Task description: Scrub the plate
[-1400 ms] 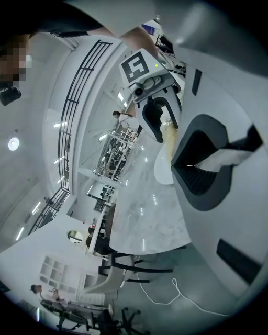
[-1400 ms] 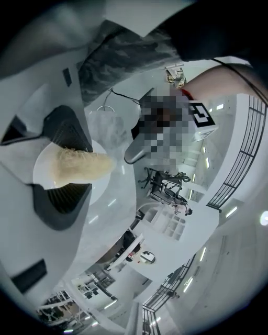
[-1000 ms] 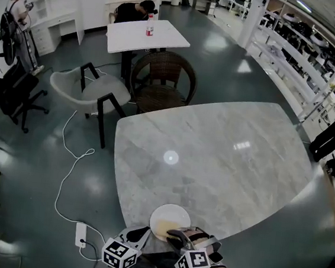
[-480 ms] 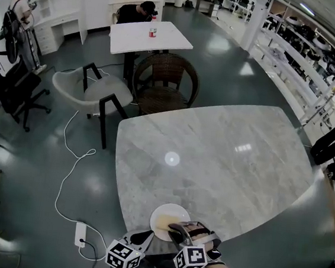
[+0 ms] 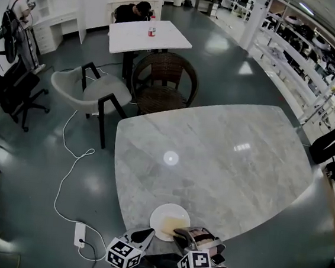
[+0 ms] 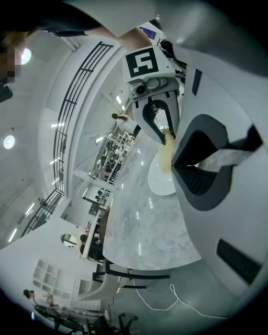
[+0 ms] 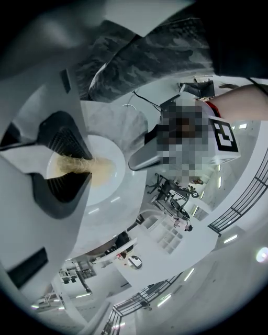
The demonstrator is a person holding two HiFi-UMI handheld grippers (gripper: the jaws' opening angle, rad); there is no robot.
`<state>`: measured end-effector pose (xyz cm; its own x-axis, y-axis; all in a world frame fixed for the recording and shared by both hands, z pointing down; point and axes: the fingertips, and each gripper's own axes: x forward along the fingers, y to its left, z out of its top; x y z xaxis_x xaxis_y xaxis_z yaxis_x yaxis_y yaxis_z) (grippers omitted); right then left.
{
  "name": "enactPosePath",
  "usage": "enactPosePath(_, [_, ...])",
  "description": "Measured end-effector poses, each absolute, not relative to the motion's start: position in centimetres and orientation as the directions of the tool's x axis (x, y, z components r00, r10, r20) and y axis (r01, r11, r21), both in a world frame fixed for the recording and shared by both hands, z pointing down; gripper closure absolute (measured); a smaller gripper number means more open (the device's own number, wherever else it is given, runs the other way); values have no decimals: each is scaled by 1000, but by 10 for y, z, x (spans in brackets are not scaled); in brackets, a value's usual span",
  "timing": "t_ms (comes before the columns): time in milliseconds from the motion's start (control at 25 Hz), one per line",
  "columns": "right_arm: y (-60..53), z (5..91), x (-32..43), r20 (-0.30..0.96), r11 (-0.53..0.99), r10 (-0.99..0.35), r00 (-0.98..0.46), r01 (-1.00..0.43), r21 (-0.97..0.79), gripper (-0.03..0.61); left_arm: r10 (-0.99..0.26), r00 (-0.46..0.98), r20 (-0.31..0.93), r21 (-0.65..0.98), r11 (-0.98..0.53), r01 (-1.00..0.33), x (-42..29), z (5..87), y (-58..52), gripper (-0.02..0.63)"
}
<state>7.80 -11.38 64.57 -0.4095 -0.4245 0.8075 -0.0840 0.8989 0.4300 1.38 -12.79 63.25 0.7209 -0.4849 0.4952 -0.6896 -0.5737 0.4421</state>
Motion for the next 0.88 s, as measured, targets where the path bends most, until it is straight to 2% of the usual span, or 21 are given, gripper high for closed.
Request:
enactPosePath(200, [-96, 644, 61, 802, 922, -379, -462, -112, 372, 502, -496, 727, 475, 462, -563, -685, 12, 630, -131, 603])
enactPosePath(400, [-92, 646, 39, 791, 932, -344, -507, -81, 353, 502, -524, 711, 468, 461, -542, -703, 2, 631, -132, 603])
enactPosePath(720, [-122, 642, 31, 781, 884, -383, -494, 49, 465, 502, -550, 683, 480, 478, -489, -730, -11, 633, -129, 603])
enactPosePath(880, [-146, 645, 35, 776, 858, -424, -467, 67, 509, 502, -541, 686, 487, 474, -496, -728, -10, 636, -126, 603])
